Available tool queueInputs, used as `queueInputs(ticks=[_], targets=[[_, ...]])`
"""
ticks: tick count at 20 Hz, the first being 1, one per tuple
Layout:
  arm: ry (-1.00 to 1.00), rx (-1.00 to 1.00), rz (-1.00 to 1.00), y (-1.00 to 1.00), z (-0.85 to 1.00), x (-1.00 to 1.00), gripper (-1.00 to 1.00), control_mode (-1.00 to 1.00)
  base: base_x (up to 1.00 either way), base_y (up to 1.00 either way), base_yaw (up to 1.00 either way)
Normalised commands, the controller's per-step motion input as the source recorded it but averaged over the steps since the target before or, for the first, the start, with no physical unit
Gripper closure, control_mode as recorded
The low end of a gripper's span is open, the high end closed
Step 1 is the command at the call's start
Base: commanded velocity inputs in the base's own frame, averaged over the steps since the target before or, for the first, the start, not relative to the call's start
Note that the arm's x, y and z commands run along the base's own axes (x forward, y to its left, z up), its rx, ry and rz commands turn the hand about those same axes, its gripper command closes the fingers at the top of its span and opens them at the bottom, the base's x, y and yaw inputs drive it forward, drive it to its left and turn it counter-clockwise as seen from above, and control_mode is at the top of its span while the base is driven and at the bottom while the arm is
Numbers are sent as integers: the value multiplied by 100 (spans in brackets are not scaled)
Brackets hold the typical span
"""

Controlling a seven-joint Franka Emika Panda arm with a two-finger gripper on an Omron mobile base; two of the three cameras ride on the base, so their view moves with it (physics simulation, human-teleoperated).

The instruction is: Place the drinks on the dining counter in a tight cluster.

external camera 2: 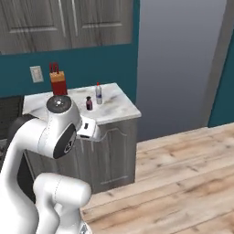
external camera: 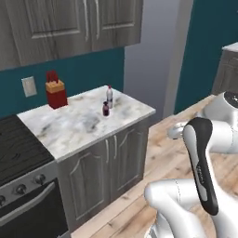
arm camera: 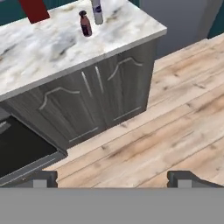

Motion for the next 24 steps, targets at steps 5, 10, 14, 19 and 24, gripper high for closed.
queueInputs(ticks=[5, 10, 14, 19, 24], targets=[[0, 0, 0, 0, 0, 0, -100, 100, 85, -21, 72], [0, 0, 0, 0, 0, 0, -100, 100, 80, -77, 61], [0, 0, 0, 0, 0, 0, -100, 100, 53, -75, 27], [0, 0, 0, 0, 0, 0, -100, 100, 28, -21, 5], [0, 0, 0, 0, 0, 0, -100, 100, 68, -1, -8]])
